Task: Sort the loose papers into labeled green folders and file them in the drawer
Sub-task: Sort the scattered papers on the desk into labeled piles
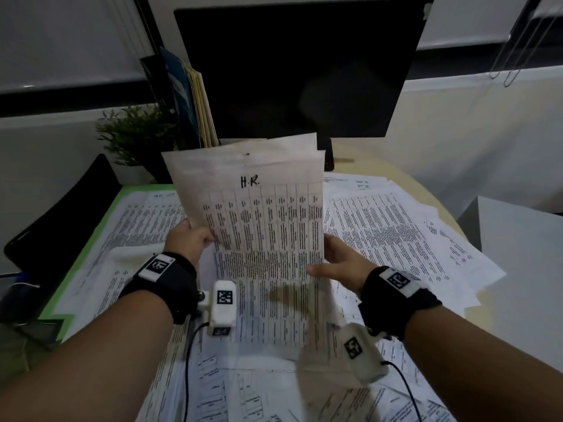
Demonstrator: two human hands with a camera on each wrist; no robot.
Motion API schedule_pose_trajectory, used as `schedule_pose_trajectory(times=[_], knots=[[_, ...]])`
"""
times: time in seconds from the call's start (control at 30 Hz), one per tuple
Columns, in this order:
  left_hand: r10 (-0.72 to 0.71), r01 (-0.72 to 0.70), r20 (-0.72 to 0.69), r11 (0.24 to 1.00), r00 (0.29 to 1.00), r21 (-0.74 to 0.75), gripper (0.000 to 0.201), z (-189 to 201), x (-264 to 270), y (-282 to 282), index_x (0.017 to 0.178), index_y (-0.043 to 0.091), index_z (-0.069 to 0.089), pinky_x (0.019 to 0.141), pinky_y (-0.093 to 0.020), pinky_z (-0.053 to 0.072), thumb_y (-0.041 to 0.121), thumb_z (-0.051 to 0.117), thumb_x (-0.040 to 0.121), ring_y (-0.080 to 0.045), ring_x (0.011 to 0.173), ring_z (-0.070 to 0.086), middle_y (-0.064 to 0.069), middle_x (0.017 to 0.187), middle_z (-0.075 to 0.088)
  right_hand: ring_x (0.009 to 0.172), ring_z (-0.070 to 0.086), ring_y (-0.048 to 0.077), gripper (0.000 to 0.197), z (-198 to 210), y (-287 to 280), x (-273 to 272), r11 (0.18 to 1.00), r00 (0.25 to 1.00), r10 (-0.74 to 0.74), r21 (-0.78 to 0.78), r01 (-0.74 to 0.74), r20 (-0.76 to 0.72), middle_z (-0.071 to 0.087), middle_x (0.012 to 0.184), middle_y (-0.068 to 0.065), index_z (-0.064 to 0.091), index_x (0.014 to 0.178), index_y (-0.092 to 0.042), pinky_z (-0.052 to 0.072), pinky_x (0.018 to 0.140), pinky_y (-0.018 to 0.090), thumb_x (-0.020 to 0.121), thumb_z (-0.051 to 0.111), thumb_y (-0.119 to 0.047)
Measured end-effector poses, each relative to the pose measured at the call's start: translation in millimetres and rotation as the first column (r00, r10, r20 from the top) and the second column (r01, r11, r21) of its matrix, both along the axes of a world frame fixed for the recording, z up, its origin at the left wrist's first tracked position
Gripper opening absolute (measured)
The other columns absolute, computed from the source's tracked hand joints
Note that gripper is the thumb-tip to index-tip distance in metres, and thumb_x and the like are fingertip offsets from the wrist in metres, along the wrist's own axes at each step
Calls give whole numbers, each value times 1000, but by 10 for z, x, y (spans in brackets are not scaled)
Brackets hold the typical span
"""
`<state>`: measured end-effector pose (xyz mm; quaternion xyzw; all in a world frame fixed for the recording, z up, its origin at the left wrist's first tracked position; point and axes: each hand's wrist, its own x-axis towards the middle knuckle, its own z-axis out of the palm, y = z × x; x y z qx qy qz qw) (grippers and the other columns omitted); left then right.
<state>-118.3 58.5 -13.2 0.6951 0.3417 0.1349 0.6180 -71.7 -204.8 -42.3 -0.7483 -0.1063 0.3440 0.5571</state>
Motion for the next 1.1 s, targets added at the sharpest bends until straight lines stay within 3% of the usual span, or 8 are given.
schedule_pose_trajectory(times=[0.1,0.27,0.43,0.57,0.63,0.73,0.9,1.1], knots=[[30,-31,51,999,998,18,33,77,62,65,102,5,62,83,-29,48,-12,47,79,-25,95,61,-9,104,65,114,58,14,80,-10,149,26,999,999,-31,23,31,-9,62,122,-11,46,126,-31,43,102,49,56,82,-47],[-43,42,64,999,997,6,36,196,42,151,109,8,62,95,-45,49,-13,48,83,-33,105,62,-17,111,66,104,56,12,38,60,296,-30,999,1000,-26,-40,26,-14,57,100,-18,44,102,-40,40,101,35,81,72,-26],[-109,107,17,991,994,85,28,165,-88,251,98,6,62,83,-31,51,-13,49,82,-28,97,60,-11,98,67,73,57,5,24,99,465,-51,989,987,-142,-22,144,78,61,91,-5,43,89,-27,47,65,22,88,65,-18],[-68,70,-31,996,997,57,36,37,-234,581,107,8,64,95,-41,50,-11,50,79,-27,104,61,-12,110,67,81,65,25,13,81,756,-115,977,978,-207,-48,207,8,59,87,6,44,88,-17,56,77,45,93,56,-15],[-86,99,-117,989,989,113,29,-41,-302,772,97,11,64,92,-42,51,-4,56,74,-29,101,61,-13,107,67,79,61,29,19,40,931,-182,975,988,-140,-168,148,60,53,84,8,39,81,-17,55,71,43,96,50,-16],[-155,305,-443,907,883,290,21,-157,-429,1041,101,9,63,74,-26,44,2,59,81,-25,91,58,-11,103,64,69,53,18,27,-47,1187,-321,915,987,4,-398,62,162,50,80,4,35,74,-19,49,60,30,96,50,-17],[-85,524,-749,766,657,373,30,-316,-653,1585,114,3,63,81,-29,47,11,64,85,-31,106,59,-16,119,62,60,52,11,31,-196,1628,-553,822,977,166,-567,-61,135,52,69,-3,40,70,-20,36,48,19,92,59,-29],[34,687,-914,648,405,329,51,-416,-834,2013,134,8,49,94,-28,46,20,65,87,-26,117,55,-11,131,55,77,62,22,29,-300,2132,-768,807,976,213,-571,-150,44,62,81,3,43,71,-22,51,69,29,89,64,-30]])
